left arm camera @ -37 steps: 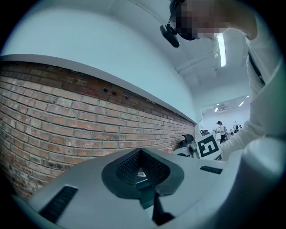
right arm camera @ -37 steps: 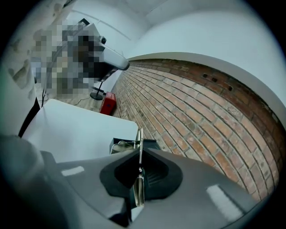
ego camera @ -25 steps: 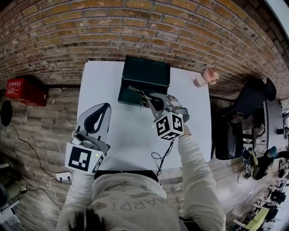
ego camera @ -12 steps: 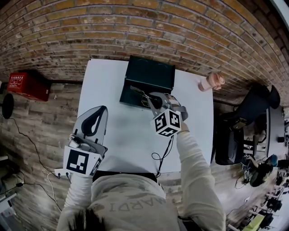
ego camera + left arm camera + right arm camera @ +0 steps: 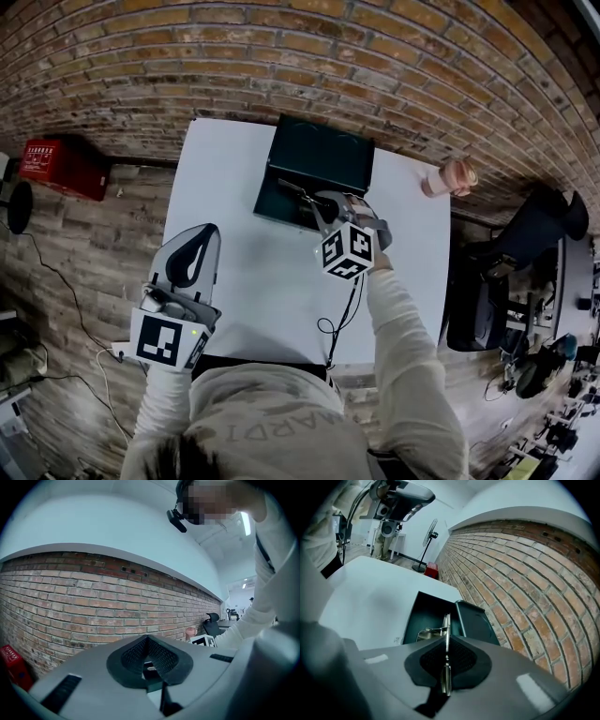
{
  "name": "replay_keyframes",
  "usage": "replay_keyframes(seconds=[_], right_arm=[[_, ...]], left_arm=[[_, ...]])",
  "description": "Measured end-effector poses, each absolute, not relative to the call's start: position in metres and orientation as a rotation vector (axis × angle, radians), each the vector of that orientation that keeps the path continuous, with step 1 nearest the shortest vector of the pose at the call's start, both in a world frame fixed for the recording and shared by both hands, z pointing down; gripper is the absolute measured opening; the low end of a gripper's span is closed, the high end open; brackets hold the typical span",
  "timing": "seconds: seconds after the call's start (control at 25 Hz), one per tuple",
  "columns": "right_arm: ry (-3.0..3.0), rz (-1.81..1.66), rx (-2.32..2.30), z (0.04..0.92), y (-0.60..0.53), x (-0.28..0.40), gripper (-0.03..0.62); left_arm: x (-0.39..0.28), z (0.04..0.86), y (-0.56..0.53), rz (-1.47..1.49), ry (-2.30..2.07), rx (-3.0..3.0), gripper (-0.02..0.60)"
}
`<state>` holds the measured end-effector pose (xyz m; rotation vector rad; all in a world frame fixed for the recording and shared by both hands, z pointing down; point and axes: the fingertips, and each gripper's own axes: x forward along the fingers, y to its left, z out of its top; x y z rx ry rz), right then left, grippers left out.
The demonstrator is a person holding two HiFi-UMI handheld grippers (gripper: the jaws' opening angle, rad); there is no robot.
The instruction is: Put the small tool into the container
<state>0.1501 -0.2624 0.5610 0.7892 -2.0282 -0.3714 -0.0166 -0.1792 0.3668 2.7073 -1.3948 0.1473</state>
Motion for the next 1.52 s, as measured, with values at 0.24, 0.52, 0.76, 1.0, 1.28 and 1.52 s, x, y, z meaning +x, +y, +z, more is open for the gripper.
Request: replay_keyframes(seconds=[0.24, 0.52, 0.76, 1.0, 1.28, 1.52], right_arm=[[-2.004, -0.384, 0.753, 0.574, -0.268, 0.149, 0.011], [-1.979, -0.393, 0.735, 0.584, -0.274, 0.150, 0.011], [-1.963, -0.382, 0.733, 0.591, -0.276, 0.153, 0.011], [-1.944, -0.400, 0.723, 0.594, -0.278, 0.153, 0.011], [-1.918, -0.397, 0.687, 0.596, -0.276, 0.151, 0.020], [-1.923, -0.367, 0.646, 0.598, -0.270, 0.148, 0.031]], left_arm=[[-0.022, 0.373, -0.181, 0.166, -1.421, 2.679, 0.006], [-0.028, 0.378, -0.185, 0.180, -1.444, 2.658, 0.006], [-0.028, 0.381, -0.185, 0.191, -1.448, 2.645, 0.006], [-0.030, 0.383, -0.185, 0.194, -1.451, 2.644, 0.006], [-0.033, 0.383, -0.185, 0.194, -1.457, 2.635, 0.006], [-0.035, 0.383, -0.180, 0.194, -1.468, 2.629, 0.006]])
